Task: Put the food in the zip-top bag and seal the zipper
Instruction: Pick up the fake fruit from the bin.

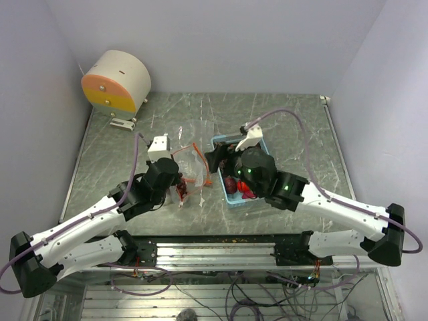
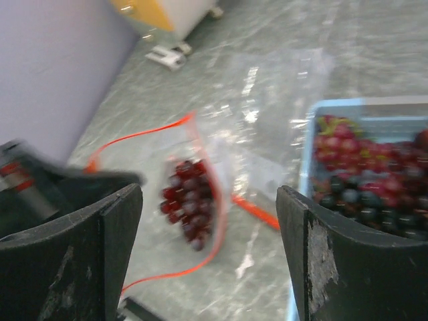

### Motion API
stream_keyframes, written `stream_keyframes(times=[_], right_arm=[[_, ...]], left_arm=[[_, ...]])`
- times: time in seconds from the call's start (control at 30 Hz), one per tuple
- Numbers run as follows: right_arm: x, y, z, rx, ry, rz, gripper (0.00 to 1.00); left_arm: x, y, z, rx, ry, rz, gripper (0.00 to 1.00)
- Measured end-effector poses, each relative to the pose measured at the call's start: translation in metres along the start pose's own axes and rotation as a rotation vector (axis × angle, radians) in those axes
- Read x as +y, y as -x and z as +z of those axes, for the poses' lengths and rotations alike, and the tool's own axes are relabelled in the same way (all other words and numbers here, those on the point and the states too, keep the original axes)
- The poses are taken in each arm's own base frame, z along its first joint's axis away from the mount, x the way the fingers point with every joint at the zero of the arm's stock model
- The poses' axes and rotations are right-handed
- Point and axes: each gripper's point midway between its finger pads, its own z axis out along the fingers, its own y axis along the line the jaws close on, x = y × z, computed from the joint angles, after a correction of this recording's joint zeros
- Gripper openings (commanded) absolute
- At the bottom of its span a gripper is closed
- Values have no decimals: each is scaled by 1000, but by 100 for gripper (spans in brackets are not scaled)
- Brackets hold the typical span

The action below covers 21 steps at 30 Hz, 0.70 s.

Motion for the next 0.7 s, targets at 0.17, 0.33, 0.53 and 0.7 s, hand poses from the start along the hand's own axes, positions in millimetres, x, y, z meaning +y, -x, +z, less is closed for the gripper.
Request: stream_keyframes(times=[0.17,0.33,0.53,0.7], right_arm=[[-84,6,22,35,-217,6,82],[-161,-30,51,182,-410,-46,80],[-212,-75,86,381,-503,-118,78],[-242,-88,89,449,-554,-155,77]], left_arm=[[4,13,-4,-27,26,5,7],[6,20,-9,-43,22,-1,7],[8,15,-8,-36,22,12,7],[7,11,-7,-32,15,14,7]])
